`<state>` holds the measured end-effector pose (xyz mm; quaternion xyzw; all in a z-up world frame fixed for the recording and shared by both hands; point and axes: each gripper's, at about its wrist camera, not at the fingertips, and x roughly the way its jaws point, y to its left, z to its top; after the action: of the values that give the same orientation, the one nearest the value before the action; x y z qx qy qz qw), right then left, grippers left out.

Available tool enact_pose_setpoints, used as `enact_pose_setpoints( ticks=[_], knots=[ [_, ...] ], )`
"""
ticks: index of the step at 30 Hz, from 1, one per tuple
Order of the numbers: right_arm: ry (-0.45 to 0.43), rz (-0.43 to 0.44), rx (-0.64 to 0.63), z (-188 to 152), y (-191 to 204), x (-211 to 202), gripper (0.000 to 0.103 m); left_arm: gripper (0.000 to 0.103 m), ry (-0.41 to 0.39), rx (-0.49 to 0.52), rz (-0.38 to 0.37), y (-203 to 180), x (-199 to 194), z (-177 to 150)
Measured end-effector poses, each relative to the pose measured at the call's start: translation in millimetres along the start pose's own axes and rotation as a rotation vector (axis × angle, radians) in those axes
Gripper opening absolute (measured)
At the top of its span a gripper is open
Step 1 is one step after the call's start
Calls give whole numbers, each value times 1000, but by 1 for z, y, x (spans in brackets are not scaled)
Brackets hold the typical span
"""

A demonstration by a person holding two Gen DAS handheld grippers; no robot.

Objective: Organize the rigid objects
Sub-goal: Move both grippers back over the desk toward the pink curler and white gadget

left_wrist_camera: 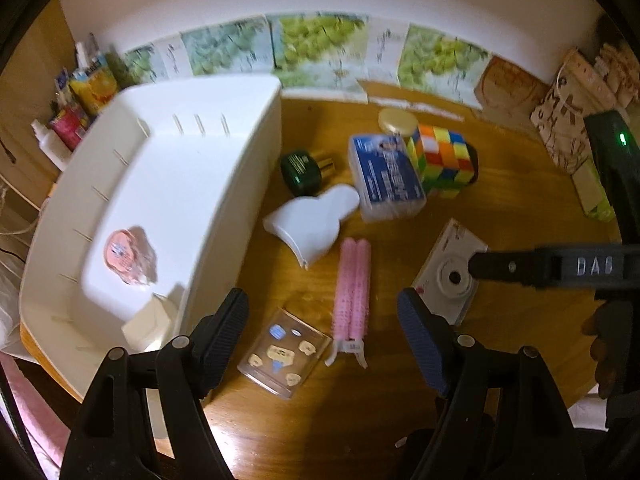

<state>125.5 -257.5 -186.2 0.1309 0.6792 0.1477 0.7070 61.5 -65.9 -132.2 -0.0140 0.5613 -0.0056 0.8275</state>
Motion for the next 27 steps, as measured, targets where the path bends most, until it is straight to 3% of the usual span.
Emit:
enact_pose_setpoints(
  ticks=[9, 18, 27],
  knots=[
    [71, 33, 112, 9, -19, 18, 86, 79, 115, 33, -17, -10, 29, 2],
    [91, 11, 146, 18, -27, 26, 86, 80, 228, 37, -4, -13, 58, 7],
    [110, -41, 151, 26, -33, 30, 86, 80, 243, 39, -12, -20, 69, 16]
  ],
)
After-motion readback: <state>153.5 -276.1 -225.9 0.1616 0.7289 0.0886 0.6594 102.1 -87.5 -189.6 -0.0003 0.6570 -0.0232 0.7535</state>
